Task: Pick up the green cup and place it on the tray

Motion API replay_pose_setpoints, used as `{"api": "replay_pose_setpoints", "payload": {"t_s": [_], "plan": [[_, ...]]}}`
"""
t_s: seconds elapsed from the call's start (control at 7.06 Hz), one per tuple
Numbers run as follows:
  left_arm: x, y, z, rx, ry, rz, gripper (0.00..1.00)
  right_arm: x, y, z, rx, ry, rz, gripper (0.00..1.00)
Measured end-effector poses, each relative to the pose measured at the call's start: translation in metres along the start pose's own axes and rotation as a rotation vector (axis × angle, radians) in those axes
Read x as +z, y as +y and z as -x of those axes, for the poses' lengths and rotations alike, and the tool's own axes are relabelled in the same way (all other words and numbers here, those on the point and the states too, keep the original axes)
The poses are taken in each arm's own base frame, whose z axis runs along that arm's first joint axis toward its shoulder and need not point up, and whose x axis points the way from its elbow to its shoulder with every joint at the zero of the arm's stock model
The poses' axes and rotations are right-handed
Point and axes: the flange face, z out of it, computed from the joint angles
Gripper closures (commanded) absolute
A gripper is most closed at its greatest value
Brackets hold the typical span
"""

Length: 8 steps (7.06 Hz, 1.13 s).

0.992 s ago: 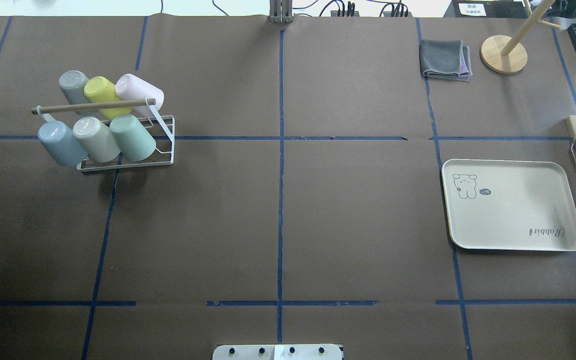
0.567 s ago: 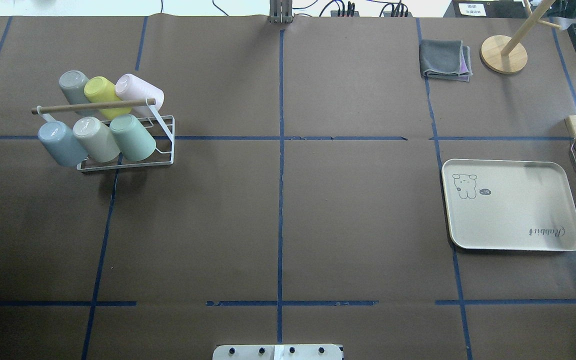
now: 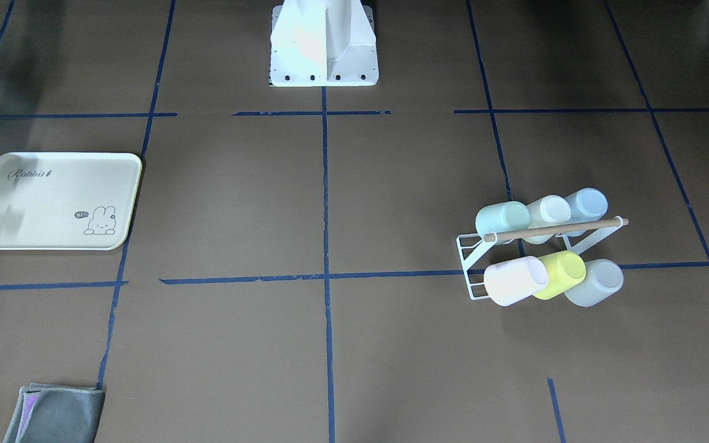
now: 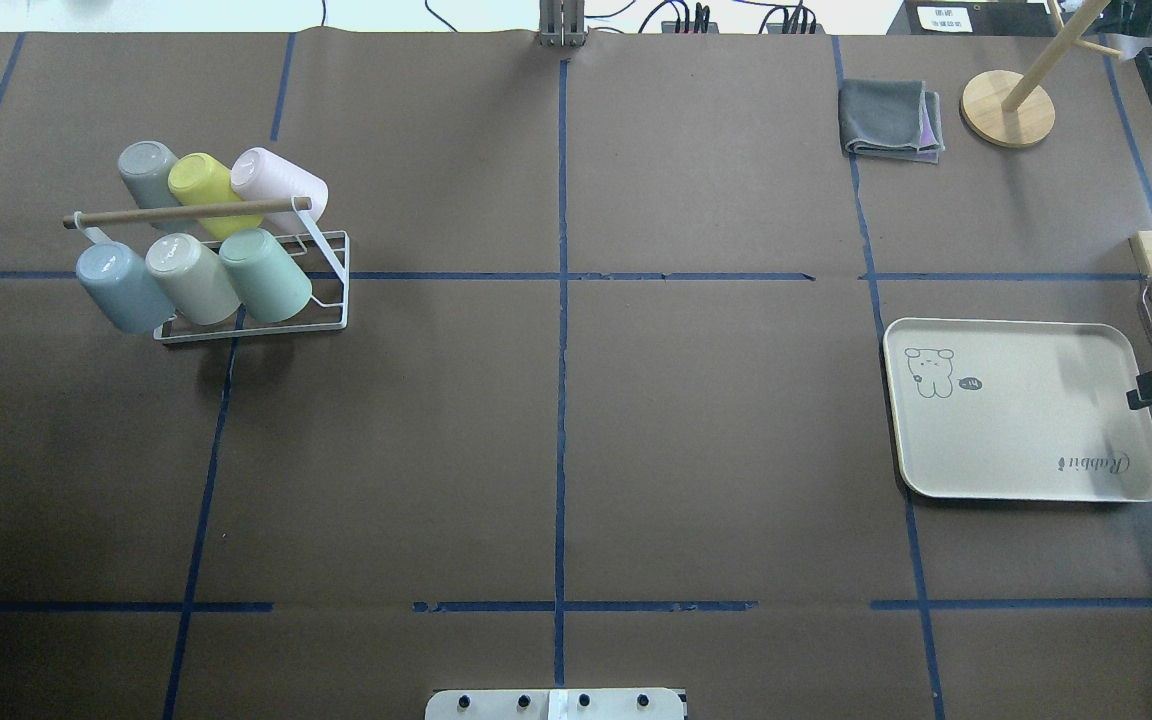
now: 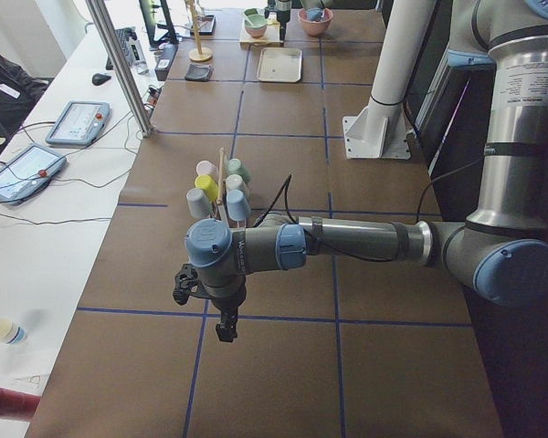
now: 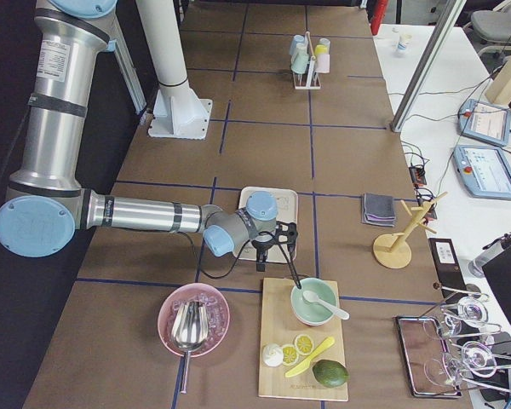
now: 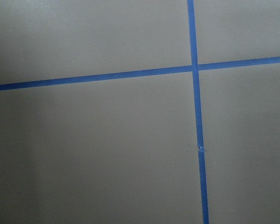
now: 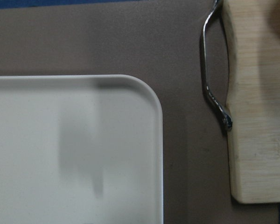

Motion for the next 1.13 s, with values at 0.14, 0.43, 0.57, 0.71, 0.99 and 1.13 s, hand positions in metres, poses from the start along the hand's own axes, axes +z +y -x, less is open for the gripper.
{"api": "replay_pose_setpoints", "payload": {"t_s": [0.14,0.43,0.57,0.71,0.99,1.13], "plan": [[0.000,0.000,0.000,0.001,0.000,-0.001,0.00,0.008,0.003,0.002,-0.008,0.005,0.017,0.01],[-0.001,-0.001,-0.001,0.003,-0.001,-0.003,0.00,0.021,0.007,0.000,-0.013,0.015,0.045,0.10],[-0.001,-0.002,-0.001,0.006,-0.001,-0.005,0.00,0.025,0.009,-0.002,-0.010,0.019,0.054,0.18],[-0.001,-0.002,-0.001,0.009,-0.002,-0.008,0.00,0.029,0.010,-0.005,-0.007,0.023,0.061,0.29],[-0.002,-0.003,-0.002,0.013,-0.003,-0.013,0.00,0.033,0.011,-0.009,-0.001,0.027,0.069,0.74],[-0.003,-0.005,-0.003,0.015,-0.003,-0.014,0.00,0.033,0.011,-0.009,-0.002,0.026,0.069,0.91]]}}
